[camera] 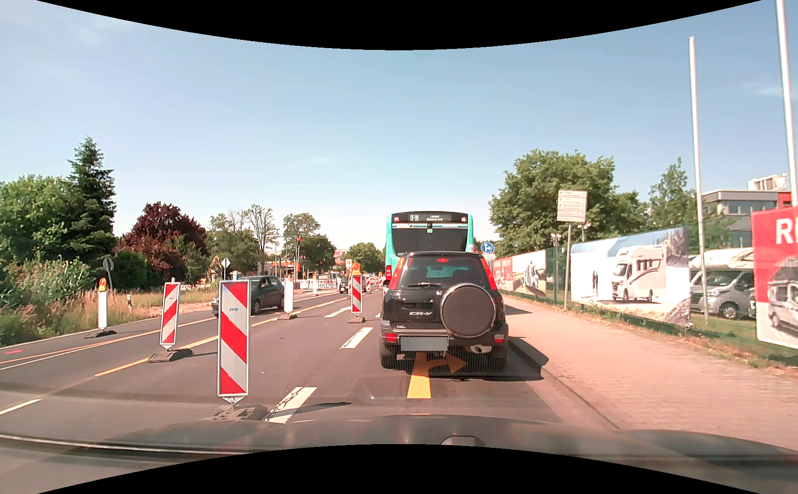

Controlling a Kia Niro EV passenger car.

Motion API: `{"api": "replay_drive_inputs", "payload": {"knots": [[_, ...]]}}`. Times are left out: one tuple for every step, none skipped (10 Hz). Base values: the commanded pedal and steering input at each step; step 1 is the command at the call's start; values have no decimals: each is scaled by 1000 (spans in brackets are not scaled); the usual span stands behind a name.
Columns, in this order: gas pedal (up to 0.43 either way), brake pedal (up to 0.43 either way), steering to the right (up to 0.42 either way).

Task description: Follow the waypoints while adhering to traffic rules and regulations

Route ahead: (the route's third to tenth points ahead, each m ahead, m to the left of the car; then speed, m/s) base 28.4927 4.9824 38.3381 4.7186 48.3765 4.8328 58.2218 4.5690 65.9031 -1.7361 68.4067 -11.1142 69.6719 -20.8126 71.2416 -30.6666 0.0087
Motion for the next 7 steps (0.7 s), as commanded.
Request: {"api": "replay_drive_inputs", "payload": {"knots": [[0,207,-6],[0,207,-6],[0,207,-6],[0,207,-6],[0,207,-6],[0,207,-6],[0,207,-6]]}}
